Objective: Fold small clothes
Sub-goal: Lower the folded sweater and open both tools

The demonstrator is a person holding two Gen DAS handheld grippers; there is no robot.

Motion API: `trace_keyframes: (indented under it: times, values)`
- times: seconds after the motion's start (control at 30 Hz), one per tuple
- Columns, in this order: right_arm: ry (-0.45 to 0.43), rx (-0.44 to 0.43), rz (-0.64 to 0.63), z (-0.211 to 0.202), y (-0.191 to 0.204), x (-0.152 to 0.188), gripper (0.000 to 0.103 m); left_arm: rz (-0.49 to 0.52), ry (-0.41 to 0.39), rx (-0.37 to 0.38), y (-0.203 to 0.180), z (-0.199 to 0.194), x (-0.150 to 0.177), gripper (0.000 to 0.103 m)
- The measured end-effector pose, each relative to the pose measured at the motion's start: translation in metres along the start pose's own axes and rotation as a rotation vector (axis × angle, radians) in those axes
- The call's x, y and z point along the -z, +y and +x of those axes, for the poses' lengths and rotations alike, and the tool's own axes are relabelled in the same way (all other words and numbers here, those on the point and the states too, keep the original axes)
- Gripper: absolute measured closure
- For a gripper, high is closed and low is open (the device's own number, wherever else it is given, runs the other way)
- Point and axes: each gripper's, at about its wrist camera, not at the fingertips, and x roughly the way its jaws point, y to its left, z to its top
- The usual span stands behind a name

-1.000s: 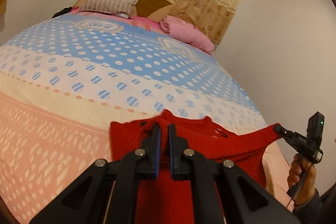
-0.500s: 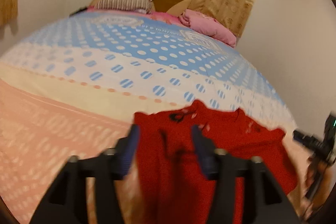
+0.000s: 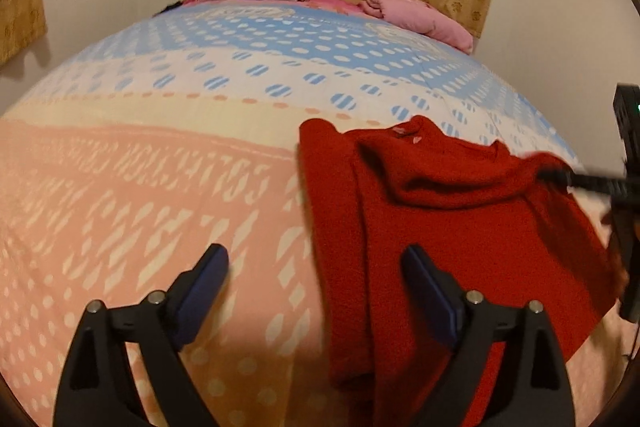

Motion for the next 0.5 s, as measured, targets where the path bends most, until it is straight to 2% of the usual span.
trace_keyframes:
  times: [0.07, 0.13, 0.2, 0.33, 0.5]
  values:
    - [-0.124, 0.038, 0.055, -0.017, -0.007, -0.013, 0.028, -0.052, 0.003, 0.006, 0.01, 0.0, 0.002, 0.008]
    - [-0.19, -0.004, 0.126, -0.031, -0.018, -0.011, 0.028, -0.082, 0.013, 0.024, 0.014, 0.003, 0.004, 0.007]
    - [-0.209, -0.018, 0.155, -0.04, -0.029, 0.0, 0.028, -0.105, 0.022, 0.04, 0.016, 0.005, 0.005, 0.005]
    - [-0.23, 0.013, 0.18, -0.058, -0.051, 0.029, 0.028, -0.132, 0.023, 0.065, 0.019, 0.006, 0.007, 0.003]
    - [-0.232, 0.066, 0.305, -0.09, -0.096, 0.066, 0.028, -0.139, 0.021, 0.068, 0.021, 0.005, 0.008, 0.002]
